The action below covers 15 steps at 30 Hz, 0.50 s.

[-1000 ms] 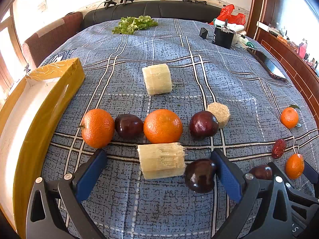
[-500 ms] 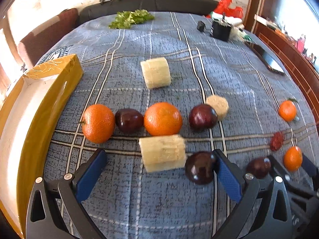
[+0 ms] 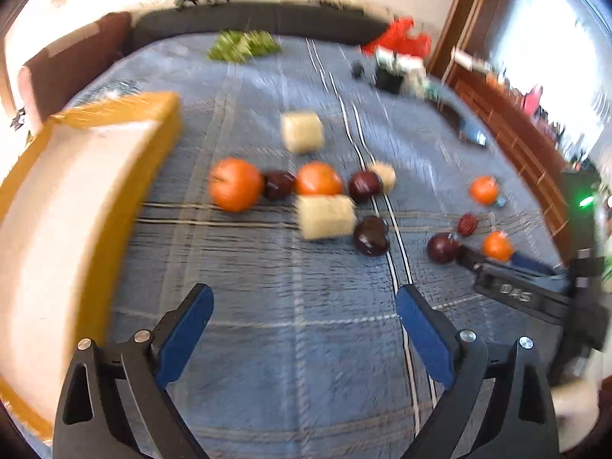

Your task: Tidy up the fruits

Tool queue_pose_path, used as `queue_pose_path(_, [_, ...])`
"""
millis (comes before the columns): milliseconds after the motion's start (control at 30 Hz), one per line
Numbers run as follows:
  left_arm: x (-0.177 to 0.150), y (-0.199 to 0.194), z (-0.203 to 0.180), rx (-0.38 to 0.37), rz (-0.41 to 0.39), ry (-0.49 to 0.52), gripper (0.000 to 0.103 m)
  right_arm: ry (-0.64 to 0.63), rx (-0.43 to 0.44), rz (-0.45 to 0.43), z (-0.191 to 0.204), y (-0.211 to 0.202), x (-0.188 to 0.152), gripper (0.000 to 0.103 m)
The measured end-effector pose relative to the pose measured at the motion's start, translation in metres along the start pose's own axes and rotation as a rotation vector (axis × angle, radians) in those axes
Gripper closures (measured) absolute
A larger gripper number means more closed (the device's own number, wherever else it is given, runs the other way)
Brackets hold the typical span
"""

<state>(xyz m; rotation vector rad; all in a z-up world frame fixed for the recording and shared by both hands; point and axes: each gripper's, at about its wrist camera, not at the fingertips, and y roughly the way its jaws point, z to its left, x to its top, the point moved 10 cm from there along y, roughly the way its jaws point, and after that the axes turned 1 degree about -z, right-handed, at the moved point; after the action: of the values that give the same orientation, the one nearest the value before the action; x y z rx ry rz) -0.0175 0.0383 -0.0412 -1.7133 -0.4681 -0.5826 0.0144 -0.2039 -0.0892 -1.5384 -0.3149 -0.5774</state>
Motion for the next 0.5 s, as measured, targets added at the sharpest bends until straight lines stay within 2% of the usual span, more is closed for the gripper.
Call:
queue_pose_path(133, [0.013,-0.054,0.031,-0.001,-0.083,-0.036,0.007,0.005,-0.011,0.0,0.0,-0.003,-0.001,0.0])
queue_pose_path(233, [0.032,-0.104,0.054,0.025,-0.2,-0.046,0.007,0.017,-0.002,-0.033,0.001,-0.02,-0.003,0.003])
queue_pose_path(300, [0.047,-0.137,0.065,0.034,-0.277,-0.05,0.007,0.01,0.005,-0.096,0.003,-0.043,-0.001,0.003])
queue_pose_path(433, [0.082,-0.206,0.072,0.042,-0.437,-0.02,0.007,-0.038,0.008,-0.324,0.011,-0.124,0.03,0.003])
queue_pose_path(500, [0.089,-0.228,0.071,0.067,-0.484,0.009,0.007,-0.056,0.029,-0.408,0.017,-0.157,0.042,0.001])
